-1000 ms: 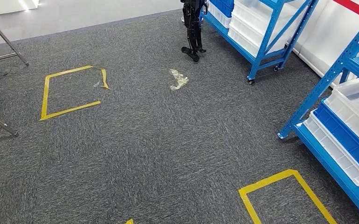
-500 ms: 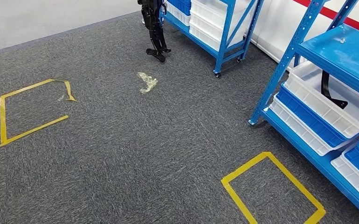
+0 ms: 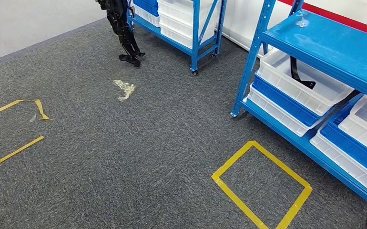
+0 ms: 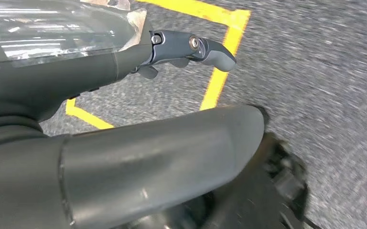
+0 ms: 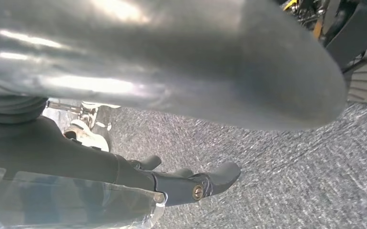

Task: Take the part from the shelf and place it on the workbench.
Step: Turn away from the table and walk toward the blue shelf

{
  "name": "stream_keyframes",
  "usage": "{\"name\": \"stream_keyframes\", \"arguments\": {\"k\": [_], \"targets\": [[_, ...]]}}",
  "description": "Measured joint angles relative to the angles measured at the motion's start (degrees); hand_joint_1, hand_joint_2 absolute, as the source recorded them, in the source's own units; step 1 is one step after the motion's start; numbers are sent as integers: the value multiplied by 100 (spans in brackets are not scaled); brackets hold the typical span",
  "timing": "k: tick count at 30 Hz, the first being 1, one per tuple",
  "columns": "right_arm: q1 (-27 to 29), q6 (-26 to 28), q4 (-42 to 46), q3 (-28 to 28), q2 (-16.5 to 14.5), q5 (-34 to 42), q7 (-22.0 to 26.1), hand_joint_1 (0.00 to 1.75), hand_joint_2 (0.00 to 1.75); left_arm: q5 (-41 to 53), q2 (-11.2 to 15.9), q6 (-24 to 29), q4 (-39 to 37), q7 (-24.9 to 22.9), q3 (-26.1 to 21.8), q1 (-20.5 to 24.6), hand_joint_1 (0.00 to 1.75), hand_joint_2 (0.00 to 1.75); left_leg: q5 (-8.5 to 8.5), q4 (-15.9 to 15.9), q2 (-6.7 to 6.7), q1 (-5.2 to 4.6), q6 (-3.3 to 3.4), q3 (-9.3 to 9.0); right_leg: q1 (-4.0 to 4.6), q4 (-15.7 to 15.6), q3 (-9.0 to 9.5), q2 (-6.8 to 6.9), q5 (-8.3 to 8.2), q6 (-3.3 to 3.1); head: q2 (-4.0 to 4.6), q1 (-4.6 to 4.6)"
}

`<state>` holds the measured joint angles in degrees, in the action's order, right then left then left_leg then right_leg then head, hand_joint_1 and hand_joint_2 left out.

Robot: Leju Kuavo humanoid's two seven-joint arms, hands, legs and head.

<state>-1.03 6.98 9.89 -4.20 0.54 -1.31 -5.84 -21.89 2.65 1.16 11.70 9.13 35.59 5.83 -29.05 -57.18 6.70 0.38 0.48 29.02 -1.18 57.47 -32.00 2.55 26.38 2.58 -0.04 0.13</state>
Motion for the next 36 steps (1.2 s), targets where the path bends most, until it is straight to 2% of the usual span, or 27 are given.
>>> {"name": "stream_keyframes", "arguments": {"k": [2, 4, 5, 6, 7, 8, 9, 10, 12, 13, 15, 17, 19, 20, 21, 22, 23, 25, 27, 28, 29, 30, 31, 32, 34, 35, 36], "targets": [[6, 7, 1, 20, 2, 1, -16, 0, 0, 11, -5, -1, 10, 3, 1, 23, 0, 0, -239, -306, -278, 38, -59, 110, -41, -17, 14, -117, -24, -104, 0, -21], [6, 16, 1, 42, 3, 2, -30, 0, 0, 17, -7, -2, 11, 8, 2, 8, 0, 0, -644, -1045, -591, 53, -71, 452, -36, -18, -1, -243, -43, -166, 0, -45], [10, 20, 1, 50, 2, 2, -32, 0, 0, 19, -7, -2, 11, 9, 2, -8, 0, 0, -785, -1412, -646, 54, -69, 638, -25, -15, -6, -319, -45, -173, 0, -49], [17, 21, 1, 54, 1, 2, -33, 0, 0, 19, -6, -2, 10, 10, 2, -21, 0, 0, -817, -1631, -669, 54, -64, 765, -15, -12, -7, -400, -46, -173, 0, -49], [25, 23, 1, 56, 1, 2, -34, 0, 0, 19, -6, -2, 10, 10, 3, -31, 0, 0, -736, -1650, -681, 55, -55, 800, -10, -8, -4, -478, -46, -173, 0, -50], [31, 25, 1, 58, 1, 2, -36, 0, 0, 19, -6, -2, 10, 11, 3, -34, 0, 0, -543, -1425, -702, 60, -43, 717, -9, -2, 3, -555, -46, -171, 0, -50], [34, 26, 1, 59, 0, 2, -37, 0, 0, 19, -6, -2, 10, 13, 4, -35, 0, 0, -303, -1043, -775, 70, -29, 555, -11, 7, 9, -630, -45, -168, 0, -52], [32, 27, 1, 60, -1, 2, -37, 0, 0, 19, -3, -2, 9, 13, 4, -35, 0, 0, -122, -652, -911, 84, -20, 387, 2, 24, 4, -700, -44, -158, 0, -56], [25, 29, 2, 60, -3, 3, -37, 0, 0, 20, 3, -2, 7, 15, 4, -27, 0, 0, 53, -170, -1092, 92, -7, 188, 24, 41, -34, -824, -53, -111, 0, -59], [27, 29, 3, 60, -3, 4, -37, 0, 0, 20, 5, -3, 7, 15, 4, -22, 0, 0, 49, -123, -1104, 77, 5, 176, 27, 35, -58, -880, -67, -69, 0, -60], [46, 31, 3, 64, 1, 3, -38, 0, 0, 21, -1, -4, 9, 16, 4, -9, 0, 0, 97, -80, -966, 61, 77, 171, 16, 19, -118, -937, -96, 17, 0, -59], [47, 35, 4, 69, 0, 2, -39, 0, 0, 21, -3, -4, 11, 21, 3, -8, 0, 0, 157, -4, -817, 67, 170, 161, 40, 279, -282, -716, 53, 26, 0, -28], [34, 40, 5, 78, -2, 0, -38, 0, 0, 21, -1, -7, 11, 24, 2, -23, 0, 0, 178, 23, -652, 48, 216, 171, 53, 976, -617, -419, 406, -25, 0, 11], [34, 44, 5, 84, -1, -1, -37, 0, 0, 21, 1, -8, 10, 23, 2, -33, 0, 0, 177, 22, -564, 36, 221, 179, 49, 1349, -790, -357, 559, -33, 0, 21], [40, 51, 5, 90, 2, -3, -35, 0, 0, 20, 1, -11, 10, 22, 2, -41, 0, 0, 175, 21, -482, 28, 222, 183, 43, 1569, -880, -332, 632, -16, 0, 21], [48, 60, 5, 94, 3, -5, -34, 0, 0, 18, 0, -13, 10, 23, 2, -45, 0, 0, 171, 19, -406, 24, 221, 185, 36, 1577, -859, -310, 615, 25, 0, 23], [57, 70, 6, 97, 8, -11, -31, 0, 0, 13, -2, -14, 10, 23, 2, -47, 0, 0, 166, 18, -339, 24, 214, 180, 28, 1353, -718, -272, 518, 78, 0, 27], [67, 83, 10, 101, 21, -34, -17, 0, 0, -6, -7, -12, 9, 27, 0, -53, 0, 0, 142, 11, -220, 12, 177, 158, 20, 543, -252, -63, 247, 158, 0, 42], [59, 83, 16, 101, 35, -63, 6, 0, 0, -24, -5, 0, 8, 34, -4, -66, 0, 0, 100, -3, -110, -20, 111, 121, 41, 47, 27, 99, 84, 112, 0, 41], [57, 80, 18, 101, 39, -79, 18, 0, 0, -30, -2, 7, 8, 40, -5, -71, 0, 0, 82, -4, -55, -33, 78, 99, 57, 0, 41, 102, 61, 61, 0, 36], [62, 76, 19, 101, 45, -90, 25, 0, 0, -32, -2, 13, 8, 50, -7, -72, 0, 0, 69, -2, 1, -30, 47, 73, 59, -2, 32, 33, 49, 11, 0, 30], [69, 67, 19, 101, 48, -99, 29, 0, 0, -33, 1, 16, 9, 62, -8, -71, 0, 0, 48, -14, 1, -13, 12, 55, 31, -4, 37, -30, 41, -34, 0, 26], [71, 56, 19, 101, 51, -107, 32, 0, 0, -34, 0, 16, 9, 78, -9, -72, 0, 0, -13, -72, -78, 4, -21, 61, 7, -12, 43, -87, 33, -75, 0, 21], [72, 43, 19, 102, 57, -109, 33, 0, 0, -34, -1, 15, 10, 95, -9, -75, 0, 0, -142, -240, -219, 19, -51, 122, -19, -22, 55, -140, 17, -122, 0, 10], [66, 22, 19, 102, 65, -115, 36, 0, 0, -34, -2, 11, 8, 115, -9, -95, 0, 0, -533, -902, -538, 35, -83, 422, -28, -25, 52, -250, -3, -185, 0, -17], [65, 16, 19, 102, 69, -118, 37, 0, 0, -34, -2, 9, 6, 119, -9, -109, 0, 0, -708, -1296, -617, 37, -89, 615, -20, -22, 42, -318, -10, -203, 0, -23], [65, 10, 19, 101, 71, -120, 37, 0, 0, -34, -1, 9, 4, 119, -9, -124, 0, 0, -783, -1567, -652, 37, -90, 760, -12, -19, 36, -392, -13, -209, 0, -25]]}}
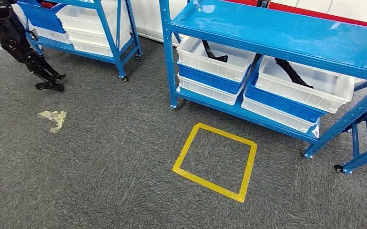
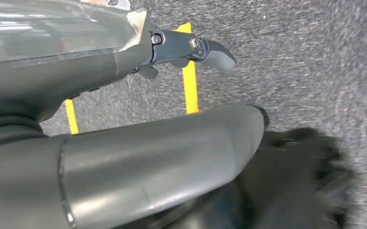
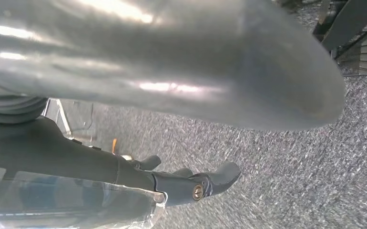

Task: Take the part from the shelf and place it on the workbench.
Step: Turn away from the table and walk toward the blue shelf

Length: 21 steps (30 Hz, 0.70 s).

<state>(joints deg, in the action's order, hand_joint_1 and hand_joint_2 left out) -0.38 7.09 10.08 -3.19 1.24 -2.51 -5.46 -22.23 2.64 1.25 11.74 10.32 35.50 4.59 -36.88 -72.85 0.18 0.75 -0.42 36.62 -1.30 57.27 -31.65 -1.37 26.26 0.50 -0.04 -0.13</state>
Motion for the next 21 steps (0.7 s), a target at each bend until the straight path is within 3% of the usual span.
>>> {"name": "stream_keyframes", "arguments": {"k": [1, 2, 3, 5, 7, 9, 11, 13, 15, 16, 17, 19, 21], "targets": [[2, -6, 0, 0, 0, -2, -1, 0, 0, 0, 1, 1, -2, -1, 1, -11, 0, 0, 47, -79, -18, 1, 4, 59, 6, 5, -1, -81, -3, -4, 0, -3], [3, -11, 0, 0, -2, -3, -1, 0, 0, 1, 1, 1, -2, -1, 1, -17, 0, 0, 219, 96, -37, 6, 13, 0, 5, 12, 4, -160, -3, -2, 0, -4], [2, -15, 0, 0, -5, -4, -2, 0, 0, 1, 1, 3, -2, -3, 0, -19, 0, 0, 454, 446, -88, 17, 23, -148, 3, 21, 9, -240, -2, 0, 0, -7], [-12, -18, 1, 1, -15, -4, -5, 0, 0, 2, 4, 5, -8, -15, -1, -19, 0, 0, 793, 1178, -325, 46, 47, -464, 20, 49, -5, -385, 0, 24, 0, -8], [-19, -11, 1, 4, -19, -10, -9, 0, 0, 4, 5, 8, -15, -28, 1, -15, 0, 0, 852, 1458, -445, 37, 76, -574, 28, 54, -55, -502, -18, 93, 0, -7], [-4, 28, 0, 7, -14, -45, -2, 0, 0, 5, -2, 17, -16, -34, 1, -5, 0, 0, 888, 1508, -331, 22, 145, -582, 18, 31, -100, -582, -50, 181, 0, -8], [6, 80, 0, 9, -15, -100, 16, 0, 0, 1, -8, 42, -17, -35, -4, -1, 0, 0, 951, 1592, -225, 31, 237, -607, 40, 210, -212, -394, 43, 206, 0, 13], [-8, 106, 0, 9, -17, -136, 31, 0, 0, -4, -10, 63, -22, -36, -18, -11, 0, 0, 983, 1633, -119, 20, 284, -609, 57, 829, -513, -73, 342, 166, 0, 48], [-21, 117, 0, 9, -16, -150, 35, 0, 0, -7, -13, 67, -28, -37, -36, -35, 0, 0, 987, 1631, -16, 3, 290, -593, 54, 1523, -825, 55, 606, 160, 0, 64], [-19, 121, 0, 9, -17, -153, 35, 0, 0, -7, -15, 67, -30, -37, -44, -44, 0, 0, 986, 1630, 23, -1, 289, -591, 48, 1616, -846, 73, 619, 191, 0, 64], [-13, 123, 0, 9, -15, -156, 35, 0, 0, -7, -19, 67, -31, -37, -50, -48, 0, 0, 986, 1629, 50, -1, 287, -594, 39, 1468, -742, 85, 544, 239, 0, 66], [-6, 126, 0, 10, -7, -157, 35, 0, 0, -7, -28, 67, -31, -37, -64, -49, 0, 0, 982, 1624, 81, -2, 263, -610, 20, 627, -265, 128, 262, 318, 0, 69], [-14, 127, 1, 10, -7, -157, 36, 0, 0, -7, -27, 67, -31, -37, -82, -46, 0, 0, 954, 1610, 95, -29, 227, -616, 18, 15, 68, 156, 88, 289, 0, 65]]}}
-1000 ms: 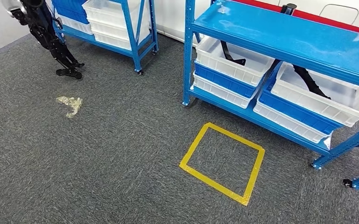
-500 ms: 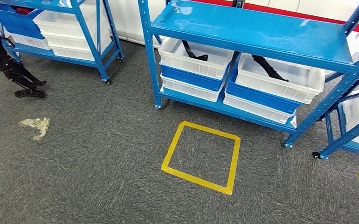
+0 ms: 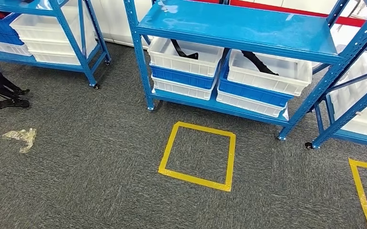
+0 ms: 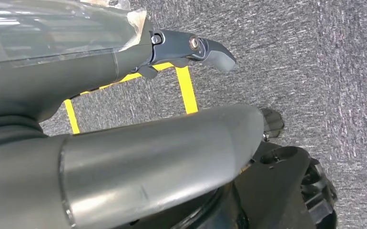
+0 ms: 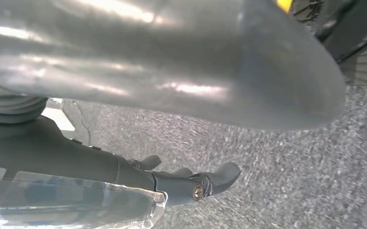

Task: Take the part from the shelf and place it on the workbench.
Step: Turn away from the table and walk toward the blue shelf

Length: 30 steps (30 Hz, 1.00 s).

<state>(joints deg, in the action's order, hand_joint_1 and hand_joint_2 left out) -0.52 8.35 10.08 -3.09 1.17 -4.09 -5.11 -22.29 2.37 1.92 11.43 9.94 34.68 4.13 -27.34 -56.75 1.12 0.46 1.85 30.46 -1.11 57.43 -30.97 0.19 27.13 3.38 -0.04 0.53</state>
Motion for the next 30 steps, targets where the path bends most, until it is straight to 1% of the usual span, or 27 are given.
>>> {"name": "stream_keyframes", "arguments": {"k": [1, 2, 3, 4, 8, 11, 13, 14, 30], "targets": [[-5, 1, 1, 0, -4, 0, 0, 0, 0, 0, 5, 1, 0, 0, -7, 1, 0, 0, -7, -8, 3, -15, 14, 1, 2, -80, 43, 2, -19, -37, 0, -4], [-5, 1, 1, 1, -8, 0, 1, 0, 0, 0, 8, 1, 0, 0, -11, 1, 0, 0, -10, -11, 0, -23, 40, 4, 7, -88, 55, -6, -36, -63, 0, -13], [-6, 2, 2, 0, -11, 0, 1, 0, 0, 0, 11, 1, 0, 0, -14, 1, 0, 0, -5, -11, -2, -19, 69, 3, 5, -87, 61, -8, -42, -76, 0, -20], [-5, 2, 2, 0, -10, 1, 1, 0, 0, 0, 9, 0, 0, 0, -15, 0, 0, 0, 15, -2, -4, -13, 79, 2, 20, -86, 60, -8, -42, -80, 0, -24], [-3, 9, 2, 1, -7, 1, 8, 0, 0, -2, 5, 0, 0, 0, -23, -1, 0, 0, 45, 38, -6, 13, 18, -4, 57, -81, 49, -8, -45, -124, 0, -32], [-4, 16, 2, 1, -8, -17, 37, 0, 0, -20, 5, 2, 0, 7, -35, -1, 0, 0, 59, 64, -6, 16, -58, -8, 63, -77, 38, -8, -47, -148, 0, -32], [-4, 19, 2, 1, -7, -50, 55, 0, 0, -38, 4, 6, 0, 15, -46, -2, 0, 0, 63, 72, -6, 17, -103, -6, 63, -75, 32, -8, -48, -152, 0, -30], [-5, 18, 2, 1, -6, -70, 62, 0, 0, -44, 4, 8, 0, 18, -50, -2, 0, 0, 64, 73, -6, 17, -110, -4, 63, -74, 30, -8, -48, -153, 0, -30], [-5, -46, 2, -1, 20, -216, 85, 0, 0, -59, 6, 53, -7, 53, -58, -25, 0, 0, 62, 66, -6, -25, -114, 2, 35, -74, 30, -7, -50, -150, 0, -29]]}}
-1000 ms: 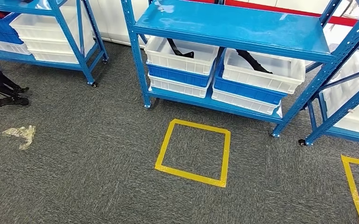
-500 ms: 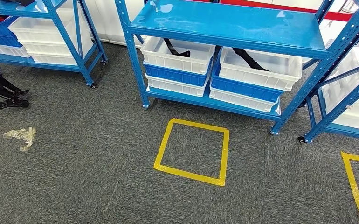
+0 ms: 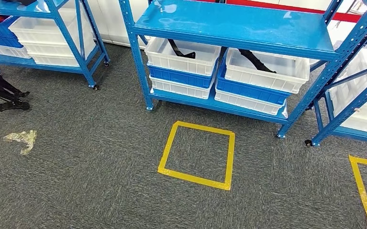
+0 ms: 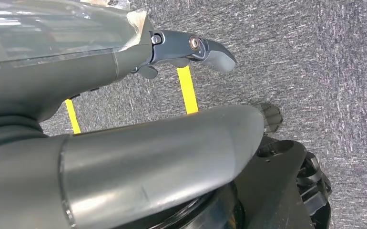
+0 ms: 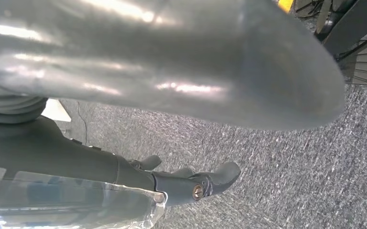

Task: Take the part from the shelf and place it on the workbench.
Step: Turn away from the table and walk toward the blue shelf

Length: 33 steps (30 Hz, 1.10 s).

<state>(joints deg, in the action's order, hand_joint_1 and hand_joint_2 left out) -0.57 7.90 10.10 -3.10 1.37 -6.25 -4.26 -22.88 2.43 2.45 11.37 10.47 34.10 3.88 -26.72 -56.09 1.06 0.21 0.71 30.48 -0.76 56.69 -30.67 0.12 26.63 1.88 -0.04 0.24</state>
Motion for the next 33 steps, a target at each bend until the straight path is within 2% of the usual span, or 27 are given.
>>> {"name": "stream_keyframes", "arguments": {"k": [4, 6, 8, 9, 10, 12, 13, 14, 15, 17, 18, 19, 21, 23, 24, 25, 27, 28, 29, 30, 31, 33], "targets": [[0, 5, 0, 0, 8, -9, -1, 0, 0, 0, 2, 25, -1, -1, -1, 1, 0, 0, -8, -15, 0, -4, 3, 5, -24, -10, 2, 0, -6, 10, 0, 0], [-2, 7, 0, 0, 0, -9, -1, 0, 0, 0, 8, 42, -2, -2, -2, 1, 0, 0, -13, -9, -2, -13, 56, 7, -53, -51, 16, 1, -30, 47, 0, -10], [-6, 8, 0, 0, 2, -9, -1, 0, 0, 0, 9, 57, -2, -5, -2, 0, 0, 0, 65, 150, 4, 28, 140, -73, -42, -49, 16, 3, -30, 82, 0, -15], [-6, 8, 0, 0, 7, -9, -1, 0, 0, 1, 6, 60, -2, -7, -2, 1, 0, 0, 114, 244, 13, 53, 168, -124, -32, 55, -31, 0, 30, 85, 0, -7], [-5, 8, 0, 0, 14, -9, -1, 0, 0, 1, 2, 61, -2, -7, -2, 0, 0, 0, 157, 316, 22, 82, 180, -163, -30, 290, -143, -2, 146, 76, 0, 8], [1, 11, 0, 0, 16, -8, -1, 0, 0, 2, -4, 62, -3, -7, -2, -1, 0, 0, 171, 341, 35, 97, 178, -167, -60, 1016, -502, -7, 458, 69, 0, 27], [5, 14, 0, 1, 16, -5, -2, 0, 0, 2, -7, 62, -3, -7, -2, -3, 0, 0, 166, 335, 37, 111, 159, -161, -89, 1325, -658, -7, 553, 98, 0, 28], [12, 19, 0, 1, 18, -1, -4, 0, 0, 2, -13, 62, -4, -7, -2, -6, 0, 0, 157, 326, 36, 134, 129, -160, -122, 1446, -721, -6, 560, 156, 0, 27], [20, 26, 0, 2, 22, 4, -5, 0, 0, 2, -19, 61, -4, -7, -2, -8, 0, 0, 141, 305, 31, 167, 84, -161, -159, 1342, -671, -4, 477, 239, 0, 27], [29, 39, 0, 2, 26, 10, -7, 0, 0, 2, -23, 61, -5, -7, -3, -10, 0, 0, 69, 196, 21, 241, -53, -150, -242, 638, -319, 14, 189, 433, 0, 38], [30, 43, 0, 3, 14, 11, -8, 0, 0, 2, -10, 61, -9, -8, -4, -7, 0, 0, 10, 112, 18, 266, -134, -128, -263, 340, -172, 6, 100, 466, 0, 68], [27, 48, 0, 4, 3, 11, -8, 0, 0, 3, 2, 60, -13, -7, -4, -5, 0, 0, -42, 40, 15, 269, -201, -106, -275, 173, -88, -2, 66, 439, 0, 86], [23, 56, -1, 8, -8, 11, -13, 0, 0, 5, 12, 60, -20, -7, -5, 0, 0, 0, -101, -25, 9, 270, -269, -85, -258, 210, -95, -33, 115, 273, 0, 78], [20, 67, -2, 14, 1, 10, -22, 0, 0, 7, -1, 60, -20, -10, -4, -2, 0, 0, -148, -79, 0, 298, -287, -75, -244, 270, -110, -38, 144, 145, 0, 14], [23, 73, -2, 16, -2, 10, -31, 0, 0, 7, -2, 60, -20, -13, -4, -3, 0, 0, -241, -214, -9, 305, -283, -13, -232, 279, -114, -40, 149, 102, 0, -7], [22, 80, -2, 19, 1, 9, -40, 0, 0, 7, -4, 58, -20, -19, -4, -3, 0, 0, -401, -484, -20, 302, -270, 120, -219, 278, -116, -41, 149, 72, 0, -27], [23, 87, -2, 25, 2, 5, -59, 0, 0, 7, -6, 54, -20, -31, -4, -6, 0, 0, -778, -1278, -42, 259, -213, 540, -168, 278, -123, -42, 154, 25, 0, -59], [24, 88, -2, 27, 2, 1, -64, 0, 0, 7, -8, 51, -20, -37, -4, -10, 0, 0, -887, -1629, -50, 231, -177, 741, -133, 278, -123, -45, 160, 5, 0, -66], [25, 88, -2, 28, 1, -5, -69, 0, 0, 7, -9, 50, -21, -42, -4, -16, 0, 0, -912, -1832, -56, 207, -137, 869, -98, 278, -118, -49, 167, -14, 0, -71], [26, 88, -2, 28, -1, -11, -73, 0, 0, 7, -10, 50, -22, -44, -4, -20, 0, 0, -870, -1889, -60, 184, -95, 925, -71, 278, -111, -55, 174, -25, 0, -73], [26, 89, -2, 28, -1, -16, -76, 0, 0, 7, -11, 50, -24, -46, -4, -23, 0, 0, -742, -1774, -65, 152, -36, 898, -40, 277, -98, -64, 181, -36, 0, -74], [22, 93, -1, 29, -3, -22, -83, 0, 0, 7, -9, 50, -25, -46, -5, -22, 0, 0, -361, -1159, -97, 62, 132, 636, 0, 273, -65, -81, 196, -58, 0, -75]]}}
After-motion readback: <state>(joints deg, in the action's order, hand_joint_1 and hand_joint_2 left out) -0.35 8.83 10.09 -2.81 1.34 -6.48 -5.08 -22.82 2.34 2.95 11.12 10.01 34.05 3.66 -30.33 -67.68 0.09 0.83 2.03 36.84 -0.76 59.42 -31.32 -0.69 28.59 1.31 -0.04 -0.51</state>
